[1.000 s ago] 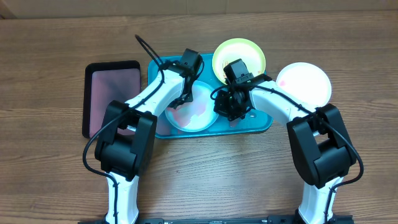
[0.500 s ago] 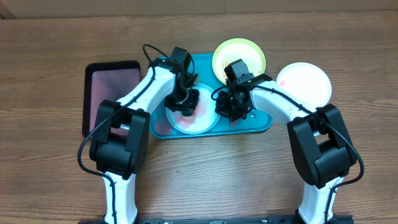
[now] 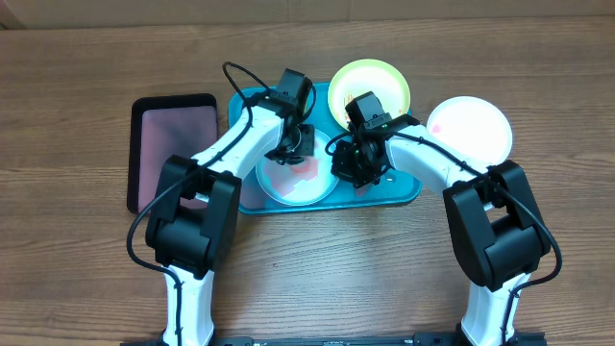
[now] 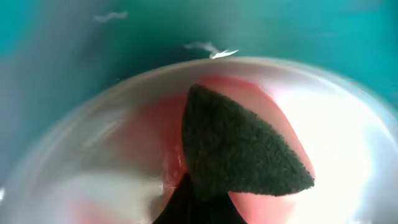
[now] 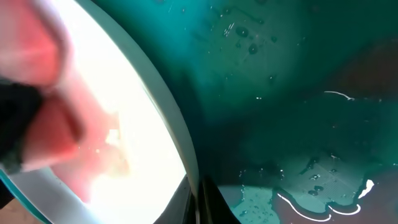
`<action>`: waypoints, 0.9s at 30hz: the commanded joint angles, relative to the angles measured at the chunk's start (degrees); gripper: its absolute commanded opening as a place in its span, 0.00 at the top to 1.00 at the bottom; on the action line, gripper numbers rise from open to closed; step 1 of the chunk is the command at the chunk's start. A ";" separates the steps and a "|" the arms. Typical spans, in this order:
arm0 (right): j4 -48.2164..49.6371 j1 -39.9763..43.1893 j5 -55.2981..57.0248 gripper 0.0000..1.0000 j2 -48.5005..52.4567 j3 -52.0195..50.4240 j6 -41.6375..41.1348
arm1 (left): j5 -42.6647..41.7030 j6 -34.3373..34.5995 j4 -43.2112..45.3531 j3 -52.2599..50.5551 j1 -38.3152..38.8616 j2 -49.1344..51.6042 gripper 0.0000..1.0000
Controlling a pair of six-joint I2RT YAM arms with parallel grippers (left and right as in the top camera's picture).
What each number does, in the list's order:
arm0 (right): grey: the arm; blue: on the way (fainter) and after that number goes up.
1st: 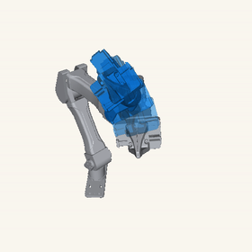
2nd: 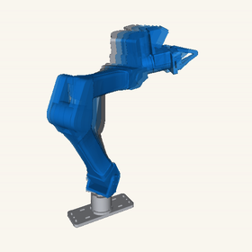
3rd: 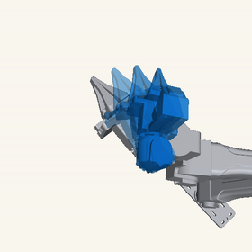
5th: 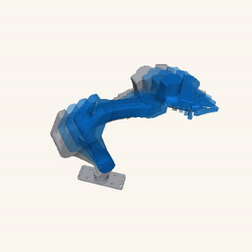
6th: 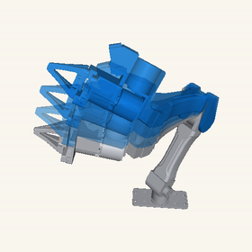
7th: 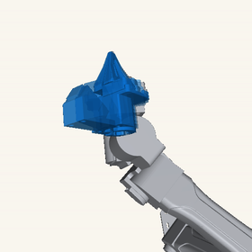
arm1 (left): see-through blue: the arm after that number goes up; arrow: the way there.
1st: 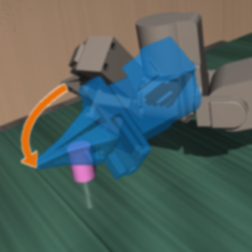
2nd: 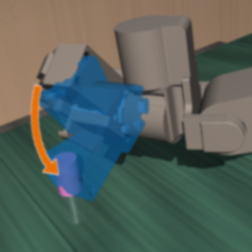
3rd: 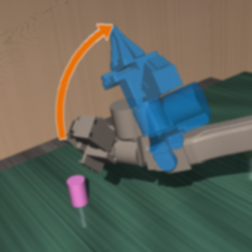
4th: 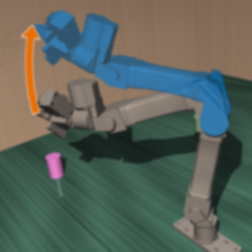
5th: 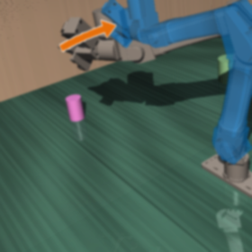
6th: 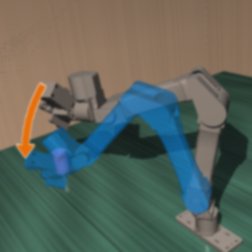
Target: Clean dirty plates on tray and stack at the side
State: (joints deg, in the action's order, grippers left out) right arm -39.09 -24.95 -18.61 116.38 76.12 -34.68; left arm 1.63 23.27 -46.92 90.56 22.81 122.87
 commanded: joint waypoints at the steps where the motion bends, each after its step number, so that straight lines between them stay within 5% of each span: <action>1: -0.48 -0.09 0.50 0.96 0.13 0.35 0.50 | 17.92 6.16 -6.19 3.17 -1.29 0.96 0.95; 10: -0.48 -0.09 1.14 0.96 0.13 0.37 3.82 | 11.52 4.09 -23.17 17.77 -1.49 0.96 0.96; 17: -5.33 -0.04 2.27 0.96 -2.84 1.55 10.95 | 7.50 2.25 -23.96 19.26 -2.51 0.98 0.96; 27: -12.96 -0.11 18.95 0.96 -15.67 1.66 10.69 | 7.78 2.49 -21.88 16.39 -3.06 1.01 0.96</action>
State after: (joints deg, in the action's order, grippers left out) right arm -51.48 -24.91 -6.94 105.78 76.88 -25.02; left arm 10.04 26.50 -68.82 107.70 20.03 123.44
